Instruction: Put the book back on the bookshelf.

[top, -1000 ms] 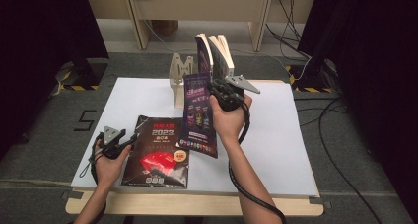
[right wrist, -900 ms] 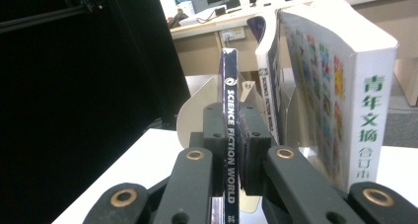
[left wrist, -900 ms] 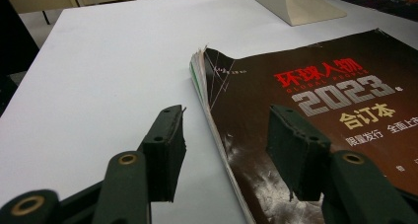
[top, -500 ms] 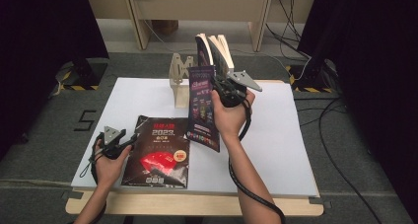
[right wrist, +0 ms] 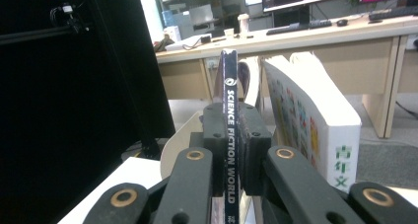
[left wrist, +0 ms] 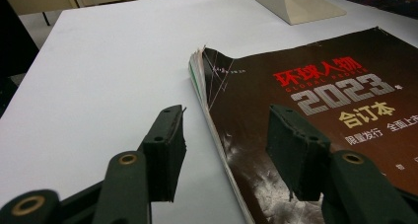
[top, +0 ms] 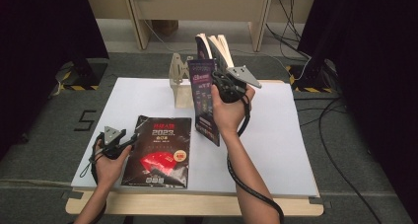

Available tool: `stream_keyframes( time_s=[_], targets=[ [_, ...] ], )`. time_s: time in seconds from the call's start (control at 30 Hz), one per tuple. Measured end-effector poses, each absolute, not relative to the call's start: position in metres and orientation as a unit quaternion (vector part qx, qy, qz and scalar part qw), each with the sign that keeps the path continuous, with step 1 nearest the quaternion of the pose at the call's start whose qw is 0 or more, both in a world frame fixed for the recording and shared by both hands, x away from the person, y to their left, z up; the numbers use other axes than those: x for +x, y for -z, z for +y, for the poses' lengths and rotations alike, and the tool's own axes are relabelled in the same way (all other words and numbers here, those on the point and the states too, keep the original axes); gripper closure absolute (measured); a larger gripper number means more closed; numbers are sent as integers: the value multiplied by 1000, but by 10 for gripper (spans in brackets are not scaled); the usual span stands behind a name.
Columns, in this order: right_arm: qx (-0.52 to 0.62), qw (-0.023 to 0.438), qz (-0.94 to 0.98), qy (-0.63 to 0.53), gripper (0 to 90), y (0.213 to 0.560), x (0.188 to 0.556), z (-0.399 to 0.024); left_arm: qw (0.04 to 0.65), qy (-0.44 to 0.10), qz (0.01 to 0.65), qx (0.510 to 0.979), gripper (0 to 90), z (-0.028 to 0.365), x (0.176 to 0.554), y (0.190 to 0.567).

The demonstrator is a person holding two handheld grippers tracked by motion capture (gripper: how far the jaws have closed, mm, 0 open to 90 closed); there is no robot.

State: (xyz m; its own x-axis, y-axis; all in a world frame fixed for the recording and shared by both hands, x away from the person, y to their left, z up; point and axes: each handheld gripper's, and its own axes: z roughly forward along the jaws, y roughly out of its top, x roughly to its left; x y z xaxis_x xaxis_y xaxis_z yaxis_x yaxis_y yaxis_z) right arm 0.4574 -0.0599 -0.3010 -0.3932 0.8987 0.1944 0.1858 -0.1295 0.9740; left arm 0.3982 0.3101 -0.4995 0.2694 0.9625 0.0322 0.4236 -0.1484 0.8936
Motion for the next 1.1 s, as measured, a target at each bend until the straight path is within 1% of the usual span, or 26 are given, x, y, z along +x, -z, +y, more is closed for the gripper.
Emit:
stream_keyframes(
  time_s=[0.23,0.47,0.77,1.1],
  targets=[
    [453,333,575,-594,851,293,459,-57,410,-330,507,683,482,310,398,500],
    [449,351,570,-592,851,293,465,-51,410,-329,507,683,482,310,398,500],
    [449,357,567,-592,851,295,471,-44,409,-331,506,684,483,309,398,500],
    [442,375,560,-592,851,291,480,-40,410,-329,507,683,483,310,398,500]
  ],
)
